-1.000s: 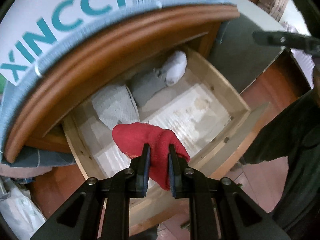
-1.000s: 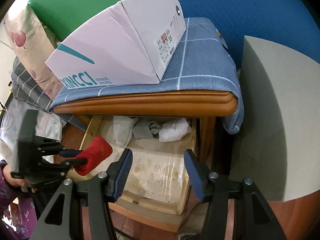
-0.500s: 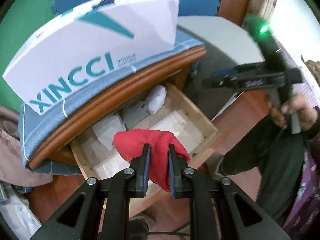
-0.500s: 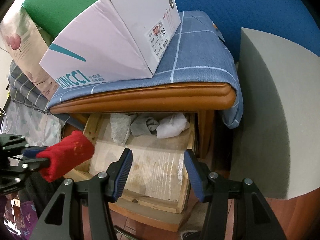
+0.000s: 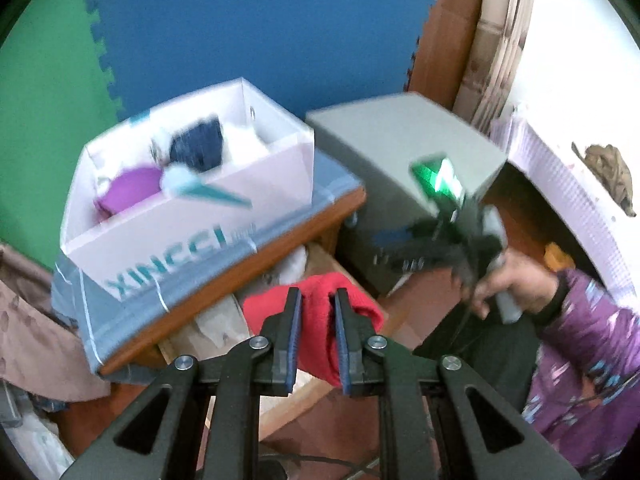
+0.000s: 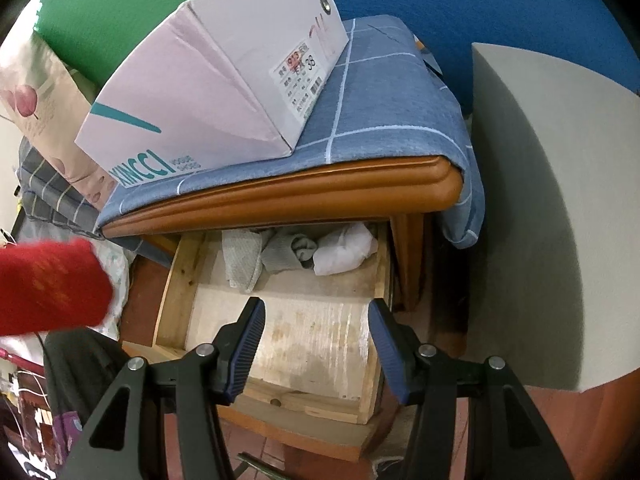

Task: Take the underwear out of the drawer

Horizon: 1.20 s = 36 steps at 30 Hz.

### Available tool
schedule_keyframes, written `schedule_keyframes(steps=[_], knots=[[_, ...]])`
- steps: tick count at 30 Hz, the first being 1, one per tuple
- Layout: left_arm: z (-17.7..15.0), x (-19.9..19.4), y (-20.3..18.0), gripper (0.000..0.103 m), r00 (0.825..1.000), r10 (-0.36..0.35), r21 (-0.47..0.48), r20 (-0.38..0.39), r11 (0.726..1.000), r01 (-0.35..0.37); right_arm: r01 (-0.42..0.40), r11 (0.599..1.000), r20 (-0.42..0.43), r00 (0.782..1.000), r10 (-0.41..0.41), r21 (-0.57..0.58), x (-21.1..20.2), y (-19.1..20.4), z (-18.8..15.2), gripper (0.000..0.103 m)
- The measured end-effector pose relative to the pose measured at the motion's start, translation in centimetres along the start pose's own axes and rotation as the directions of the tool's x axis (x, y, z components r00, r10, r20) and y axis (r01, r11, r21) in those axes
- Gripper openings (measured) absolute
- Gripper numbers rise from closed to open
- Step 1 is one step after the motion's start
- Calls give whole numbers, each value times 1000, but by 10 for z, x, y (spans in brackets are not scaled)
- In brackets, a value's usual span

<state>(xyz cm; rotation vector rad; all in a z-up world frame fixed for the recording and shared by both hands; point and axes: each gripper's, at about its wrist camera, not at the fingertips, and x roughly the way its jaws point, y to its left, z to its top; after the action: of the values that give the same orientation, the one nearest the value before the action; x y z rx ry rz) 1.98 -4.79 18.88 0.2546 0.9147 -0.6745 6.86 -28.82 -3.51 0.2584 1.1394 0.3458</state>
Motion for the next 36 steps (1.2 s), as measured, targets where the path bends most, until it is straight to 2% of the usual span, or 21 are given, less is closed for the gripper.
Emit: schedule_keyframes(steps=[5,9,11,13,15,16,17,18,19,22,23,25,27,28,29,32,33,36], knots=[[51,-44,6,8,993,20,11,114,1000,-22,-7,1000,1,1000,7,13,-2,-3,1,55],[96,-61,17,8,975,96,43,202,993,-107,-17,1000,2,1000,17,27,-3,-4,1,55],[113,-54,30,8,971,117,25,210,992,-125,-22,999,0,1000,22,25,-3,-4,1,55],[117,-39,40,8,977,109,10,184,994,-113,-28,999,-1,1000,28,22,-5,-4,0,55],[102,-27,36,9,988,55,22,145,998,-59,-28,999,3,1000,28,30,-7,-8,0,55],[90,-21,33,19,993,5,30,118,999,-9,-32,999,4,999,32,40,-8,-10,0,55],[71,-8,28,43,997,-28,32,72,999,25,-39,998,4,999,39,55,-7,-12,1,55],[58,3,25,58,999,-26,32,40,999,25,-54,995,1,999,54,79,-7,-16,1,55],[40,16,23,79,1000,-22,31,9,999,22,-65,993,-5,998,66,95,-5,-17,1,55],[-4,61,28,80,995,-40,-12,-95,999,39,-82,990,-13,996,84,110,-3,-17,1,55],[-23,86,33,79,988,-18,-22,-152,1000,15,-80,991,-10,997,82,105,-4,-15,2,55],[-46,119,41,78,979,3,-52,-205,999,-14,-79,992,-9,997,80,98,-4,-13,2,55],[-69,159,49,74,956,20,-71,-293,997,-42,-83,991,-16,996,85,103,-3,-13,2,55],[-78,179,55,70,948,62,-72,-312,993,-89,-84,991,-18,996,86,102,-2,-13,2,55],[-84,194,60,70,941,95,-85,-325,988,-130,-84,991,-19,996,87,101,-2,-13,2,55],[-97,228,76,70,927,82,-184,-365,970,-158,-92,992,-21,995,94,91,-3,-12,1,55],[-102,238,82,70,920,89,-227,-381,956,-186,-94,992,-22,995,96,89,-3,-12,0,55],[-108,253,95,70,915,112,-324,-387,913,-249,-111,990,-20,993,113,91,-6,-13,0,55]])
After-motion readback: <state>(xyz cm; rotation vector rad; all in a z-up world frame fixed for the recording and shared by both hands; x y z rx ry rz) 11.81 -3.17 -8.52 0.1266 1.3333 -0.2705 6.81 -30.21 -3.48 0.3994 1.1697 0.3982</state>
